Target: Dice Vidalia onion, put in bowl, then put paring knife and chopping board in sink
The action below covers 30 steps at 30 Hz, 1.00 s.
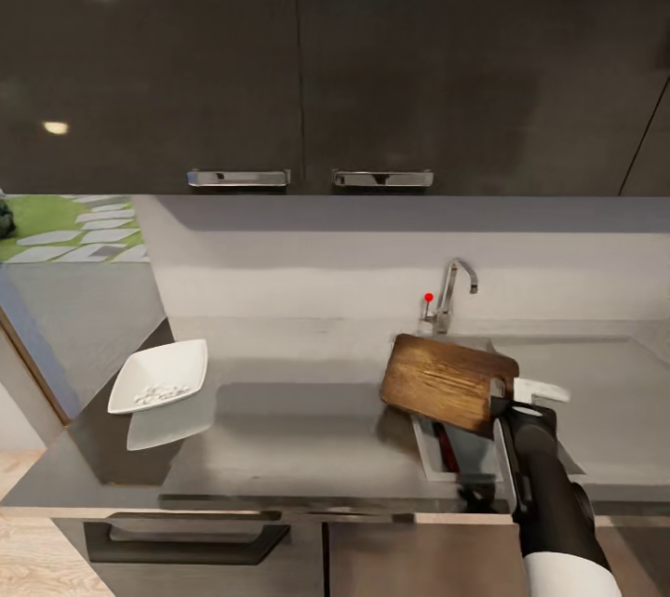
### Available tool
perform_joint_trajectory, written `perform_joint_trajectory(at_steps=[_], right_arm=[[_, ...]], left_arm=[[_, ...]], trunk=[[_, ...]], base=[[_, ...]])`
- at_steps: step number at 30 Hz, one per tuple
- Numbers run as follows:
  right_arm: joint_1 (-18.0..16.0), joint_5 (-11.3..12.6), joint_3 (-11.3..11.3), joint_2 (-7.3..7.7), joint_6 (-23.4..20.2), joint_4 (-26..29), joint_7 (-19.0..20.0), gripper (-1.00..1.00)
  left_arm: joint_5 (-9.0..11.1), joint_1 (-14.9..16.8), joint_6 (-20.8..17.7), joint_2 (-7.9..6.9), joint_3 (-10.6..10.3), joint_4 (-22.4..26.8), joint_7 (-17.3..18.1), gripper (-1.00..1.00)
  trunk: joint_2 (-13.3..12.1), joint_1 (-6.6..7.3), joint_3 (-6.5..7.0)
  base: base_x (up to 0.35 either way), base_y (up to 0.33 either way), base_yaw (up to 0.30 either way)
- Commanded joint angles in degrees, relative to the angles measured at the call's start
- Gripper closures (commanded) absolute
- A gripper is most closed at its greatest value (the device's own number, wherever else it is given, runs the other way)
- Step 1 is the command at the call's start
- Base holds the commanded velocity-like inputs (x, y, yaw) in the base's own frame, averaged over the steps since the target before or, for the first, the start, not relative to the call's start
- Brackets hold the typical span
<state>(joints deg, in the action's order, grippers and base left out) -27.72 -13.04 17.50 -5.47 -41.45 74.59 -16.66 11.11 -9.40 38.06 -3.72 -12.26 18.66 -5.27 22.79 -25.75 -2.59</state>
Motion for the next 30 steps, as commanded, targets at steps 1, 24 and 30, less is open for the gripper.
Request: perform_joint_trajectory(at_steps=[1,24,30], right_arm=[[-0.05,1.88,0.03,-0.05,-0.21,-0.01,-1.70,1.00],[-10.50,42.26,-0.09,-0.37,4.89,-1.93,-61.87,1.00],[-10.59,47.36,-0.08,-0.56,8.55,-3.62,-66.15,1.00]], left_arm=[[0.14,-0.01,0.05,-0.06,-0.49,0.13,-0.55,-1.00],[0.14,-0.01,0.54,-0.46,-0.51,0.18,-0.62,-1.00],[0.17,-0.01,0.53,-0.49,-0.49,0.15,-0.62,-1.00]], trunk=[[0.13,-0.04,-0.12],[0.13,-0.04,-0.12],[0.13,-0.04,-0.12]], base=[[0.000,-0.007,0.000],[0.050,0.015,0.000],[0.280,0.178,0.000]])
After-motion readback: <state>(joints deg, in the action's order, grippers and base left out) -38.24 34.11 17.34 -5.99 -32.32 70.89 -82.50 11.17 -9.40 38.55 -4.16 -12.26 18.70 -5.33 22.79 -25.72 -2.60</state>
